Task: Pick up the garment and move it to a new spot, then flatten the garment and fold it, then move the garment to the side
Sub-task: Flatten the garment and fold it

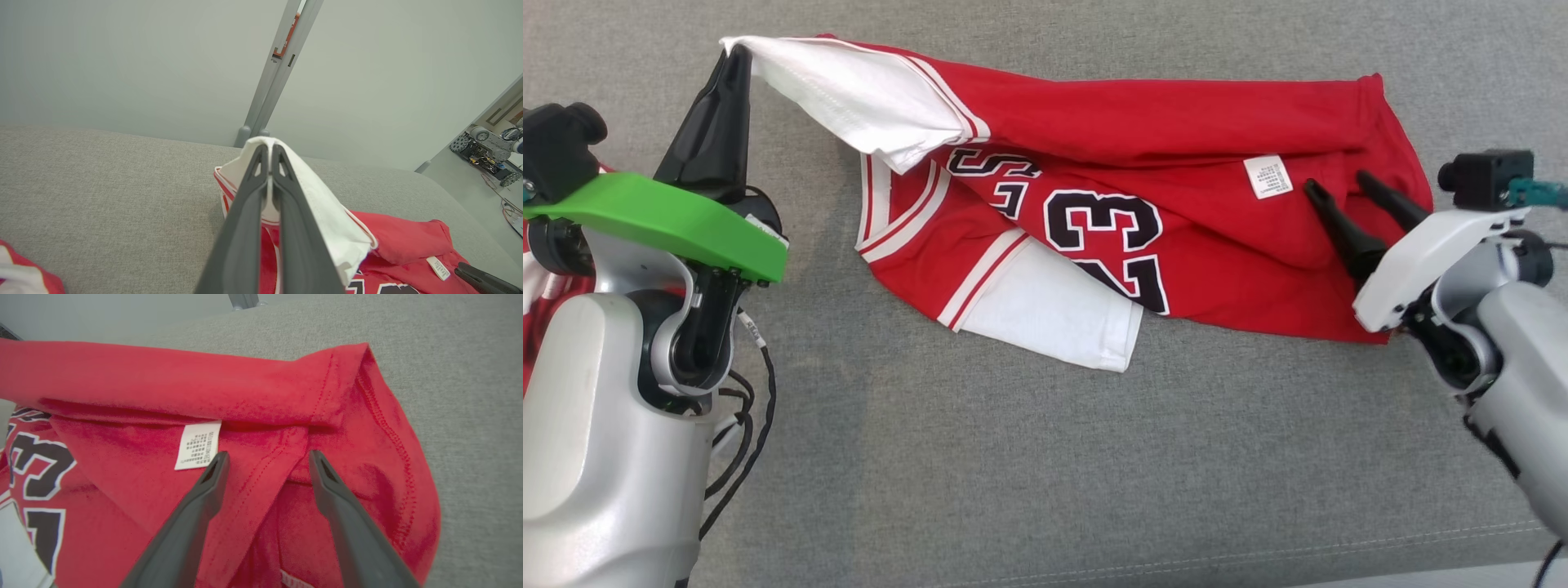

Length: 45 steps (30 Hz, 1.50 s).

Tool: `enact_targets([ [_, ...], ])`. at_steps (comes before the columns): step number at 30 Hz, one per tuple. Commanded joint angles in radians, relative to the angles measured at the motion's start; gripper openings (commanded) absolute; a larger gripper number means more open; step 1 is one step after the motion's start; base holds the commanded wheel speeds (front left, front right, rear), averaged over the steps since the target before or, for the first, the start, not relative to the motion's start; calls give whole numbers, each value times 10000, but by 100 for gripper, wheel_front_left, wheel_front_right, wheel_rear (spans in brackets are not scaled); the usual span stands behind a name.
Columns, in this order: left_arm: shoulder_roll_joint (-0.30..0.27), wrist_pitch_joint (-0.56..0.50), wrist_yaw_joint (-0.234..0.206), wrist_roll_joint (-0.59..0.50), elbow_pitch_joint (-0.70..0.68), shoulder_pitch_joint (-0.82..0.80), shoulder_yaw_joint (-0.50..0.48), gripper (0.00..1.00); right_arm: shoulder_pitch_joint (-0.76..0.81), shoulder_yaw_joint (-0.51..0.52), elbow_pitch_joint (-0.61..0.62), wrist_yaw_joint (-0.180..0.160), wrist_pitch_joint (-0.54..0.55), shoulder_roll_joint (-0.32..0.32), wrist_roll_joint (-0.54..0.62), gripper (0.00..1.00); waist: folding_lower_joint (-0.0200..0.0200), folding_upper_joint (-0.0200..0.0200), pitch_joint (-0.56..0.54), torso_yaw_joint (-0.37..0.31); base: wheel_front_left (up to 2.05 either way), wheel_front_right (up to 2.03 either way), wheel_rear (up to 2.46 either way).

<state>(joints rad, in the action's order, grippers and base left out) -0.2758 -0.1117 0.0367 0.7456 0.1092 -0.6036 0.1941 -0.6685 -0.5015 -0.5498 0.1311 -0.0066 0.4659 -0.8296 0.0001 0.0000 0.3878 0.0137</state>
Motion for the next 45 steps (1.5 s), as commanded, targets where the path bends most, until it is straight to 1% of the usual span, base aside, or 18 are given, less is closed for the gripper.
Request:
enact_targets([
  [1,-36,76,63,24,26,15,-23,0,-214,-120,-14,-9,289,298,-129,100,-1,0,39,51,0,0,0],
  [4,-39,72,63,13,39,-64,22,0,-664,-269,-164,-7,359,452,-119,100,-1,0,87,119,0,0,0],
  [12,137,133,141,-32,132,-289,232,0,-1461,-701,-1428,-9,980,414,-156,100,-1,0,202,499,0,0,0],
  [16,230,199,165,-68,178,-399,341,0,-1810,-793,-1823,-9,482,335,-56,100,-1,0,281,670,0,0,0],
  [18,229,261,181,-68,183,-440,364,0,-2094,-836,-1918,-9,29,271,26,45,-1,0,314,716,0,0,0],
  [19,226,283,191,-81,164,-481,366,0,-2378,-776,-1971,-9,-536,305,233,33,-1,0,346,731,0,0,0],
  [20,222,297,199,-91,155,-497,371,0,-2563,-691,-2063,-12,-995,284,341,30,-1,0,369,740,0,0,0],
  [21,216,334,209,-103,152,-507,373,0,-2692,-601,-2259,-11,-1531,171,496,34,-1,0,391,749,0,0,0],
  [22,216,361,216,-112,163,-521,372,0,-2783,-549,-2469,-11,-1897,53,672,62,-1,0,406,755,0,0,0],
  [23,221,377,221,-108,182,-529,377,0,-2853,-556,-2587,-11,-2078,-59,773,94,-1,0,404,759,0,0,0],
  [24,231,421,224,-109,197,-543,383,0,-2938,-572,-2686,-9,-2206,-159,814,94,-1,0,405,762,0,0,0],
  [25,243,439,221,-114,205,-549,384,0,-2972,-570,-2741,-9,-2274,-163,836,100,-1,0,402,760,0,0,0],
  [28,256,509,219,-110,235,-564,393,0,-2732,-811,-2805,-11,-2243,-120,660,100,-1,0,406,750,0,0,0],
  [31,255,545,219,-97,252,-571,392,0,-2495,-989,-2500,-11,-1991,20,261,100,-1,0,413,739,0,0,0],
  [36,176,617,215,-59,243,-485,333,0,-1865,-1354,-1726,-11,-1242,644,-368,100,-1,0,445,686,0,0,0],
  [39,149,671,221,-12,260,-392,310,0,-1528,-1517,-1334,-11,-867,847,-596,100,-1,0,459,671,0,0,0],
  [42,136,701,229,3,279,-310,306,0,-1318,-1542,-1129,-11,-671,1015,-674,100,-1,0,489,672,0,0,0],
  [45,128,723,216,10,322,-289,304,0,-1240,-1582,-1104,-11,-605,978,-534,100,-1,0,512,693,0,0,0],
])
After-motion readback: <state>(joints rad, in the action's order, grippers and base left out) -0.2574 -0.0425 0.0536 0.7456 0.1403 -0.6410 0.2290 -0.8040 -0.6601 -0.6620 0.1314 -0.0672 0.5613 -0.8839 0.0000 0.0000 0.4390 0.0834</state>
